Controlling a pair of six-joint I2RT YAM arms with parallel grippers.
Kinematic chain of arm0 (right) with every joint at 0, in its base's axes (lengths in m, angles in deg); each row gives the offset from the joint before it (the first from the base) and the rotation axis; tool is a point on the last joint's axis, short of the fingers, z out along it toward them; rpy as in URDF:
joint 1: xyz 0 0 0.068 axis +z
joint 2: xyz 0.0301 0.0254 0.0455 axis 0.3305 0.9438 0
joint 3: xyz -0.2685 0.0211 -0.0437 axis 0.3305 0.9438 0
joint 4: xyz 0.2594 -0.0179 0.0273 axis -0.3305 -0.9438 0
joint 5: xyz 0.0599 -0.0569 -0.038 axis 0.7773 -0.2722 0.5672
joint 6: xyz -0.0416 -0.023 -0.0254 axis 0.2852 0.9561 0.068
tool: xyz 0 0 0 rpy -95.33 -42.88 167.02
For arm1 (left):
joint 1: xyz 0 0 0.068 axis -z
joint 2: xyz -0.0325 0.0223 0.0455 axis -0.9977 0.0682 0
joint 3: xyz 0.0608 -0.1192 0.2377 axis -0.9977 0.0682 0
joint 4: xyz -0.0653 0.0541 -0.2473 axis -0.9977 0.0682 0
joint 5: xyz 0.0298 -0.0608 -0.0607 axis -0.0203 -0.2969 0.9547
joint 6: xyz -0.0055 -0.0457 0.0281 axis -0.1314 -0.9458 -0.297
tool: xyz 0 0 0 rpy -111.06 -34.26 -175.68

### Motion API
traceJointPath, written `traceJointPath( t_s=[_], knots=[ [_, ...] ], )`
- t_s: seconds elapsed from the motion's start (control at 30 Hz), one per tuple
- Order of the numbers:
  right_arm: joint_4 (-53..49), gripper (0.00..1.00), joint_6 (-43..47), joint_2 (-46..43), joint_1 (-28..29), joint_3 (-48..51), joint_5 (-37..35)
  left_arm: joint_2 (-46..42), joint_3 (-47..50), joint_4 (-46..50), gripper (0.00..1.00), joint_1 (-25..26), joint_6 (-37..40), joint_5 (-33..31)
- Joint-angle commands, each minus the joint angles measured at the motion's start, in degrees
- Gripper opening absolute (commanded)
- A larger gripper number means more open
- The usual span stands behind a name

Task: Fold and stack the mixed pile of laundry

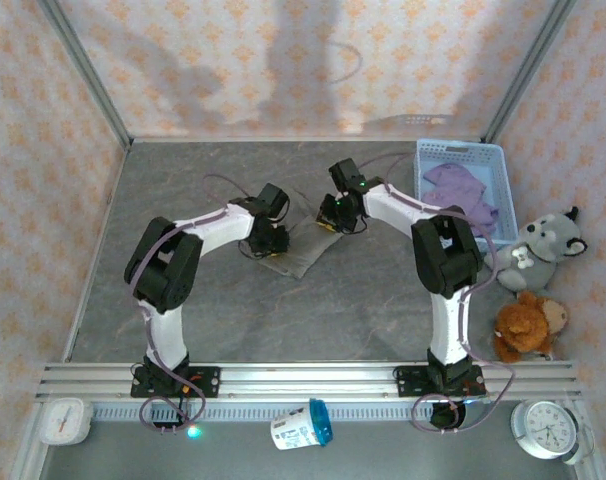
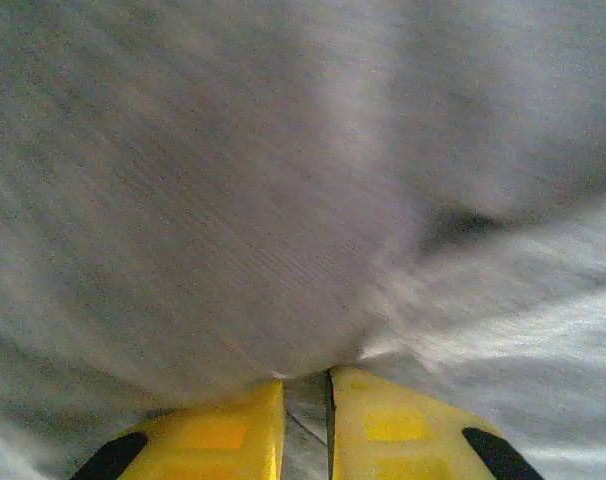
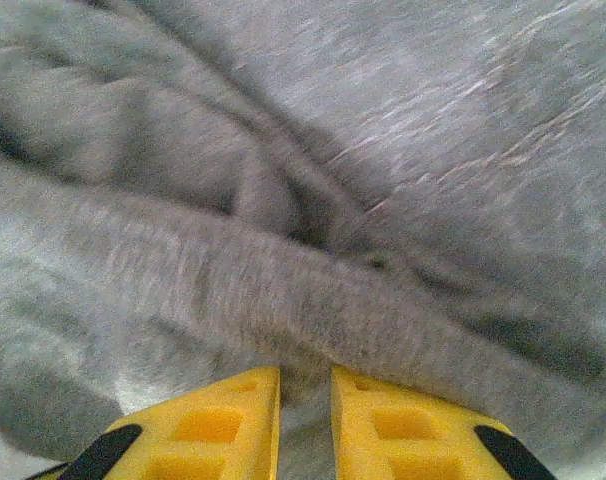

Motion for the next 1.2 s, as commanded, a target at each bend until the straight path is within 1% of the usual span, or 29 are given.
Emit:
traceJointPath(
  t_s=[0.0,0.13,0.23,0.27,0.3,0.33,0.37,0.43,0.47,0.53,0.63,0.67,0.73,0.83,0.93,1.0,1.07,1.1,1.17],
  knots=[
    [1.8,0.21,-2.8,2.0,-0.7,2.7,-2.5,2.4,0.9,4.1,0.17,-3.1,0.1,-7.6],
    [5.5,0.21,-6.5,-0.1,-0.5,6.3,-0.6,1.6,-0.3,6.5,0.17,-5.0,3.7,-10.3],
    [4.9,0.24,-5.9,-3.8,0.0,5.7,-0.1,1.7,-4.8,9.4,0.20,-6.5,7.8,-10.7],
    [3.8,0.27,-5.2,-5.4,0.2,5.2,-0.5,1.7,-6.9,10.7,0.23,-6.5,9.3,-10.9],
    [2.7,0.31,-4.6,-6.9,0.3,4.7,-0.7,1.5,-8.7,12.2,0.29,-6.5,10.7,-11.0],
    [1.6,0.37,-3.8,-8.7,0.3,4.4,-1.0,1.2,-10.7,13.8,0.38,-6.5,11.7,-11.1],
    [0.2,0.46,-3.2,-10.6,0.2,4.3,-1.6,0.7,-12.6,15.3,0.45,-6.5,12.2,-11.1],
    [-2.8,0.61,-1.7,-13.9,0.3,4.3,-3.5,-0.6,-14.8,17.4,0.53,-6.4,11.9,-10.7],
    [-4.7,0.66,-0.8,-15.5,0.2,4.5,-4.9,-0.7,-15.5,18.2,0.55,-6.3,10.7,-10.3],
    [-8.2,0.73,0.8,-17.7,0.1,4.6,-7.8,-3.7,-15.4,18.1,0.57,-5.9,7.3,-8.6],
    [-13.0,0.79,3.2,-19.8,-0.3,4.7,-11.9,-5.4,-13.9,16.0,0.58,-3.8,-0.9,-7.3],
    [-14.0,0.82,3.7,-20.4,-0.5,4.9,-13.0,-5.4,-13.6,15.1,0.59,-2.6,-3.5,-7.8],
    [-15.1,0.86,4.5,-21.6,-0.9,5.4,-14.5,-4.9,-14.0,13.9,0.60,0.1,-7.3,-10.3],
    [-15.9,0.92,5.5,-22.5,-1.2,6.0,-15.7,-1.9,-17.6,15.0,0.62,4.2,-12.3,-16.4],
    [-16.7,1.00,7.0,-22.6,-1.2,5.8,-15.9,3.5,-21.8,15.9,0.63,6.9,-17.3,-18.8],
    [-17.3,0.99,7.9,-22.4,-1.2,5.8,-15.9,7.1,-24.1,16.9,0.63,7.7,-20.3,-19.0],
    [-17.8,0.99,8.7,-22.4,-1.3,5.6,-16.3,10.2,-25.1,17.7,0.67,7.7,-23.0,-18.4],
    [-18.0,0.99,9.2,-22.4,-1.3,5.6,-16.3,11.6,-25.4,17.9,0.67,7.7,-23.0,-18.1],
    [-18.6,0.99,10.0,-22.4,-1.4,5.2,-16.8,14.0,-27.1,20.2,0.67,7.4,-20.6,-18.7]
  ],
)
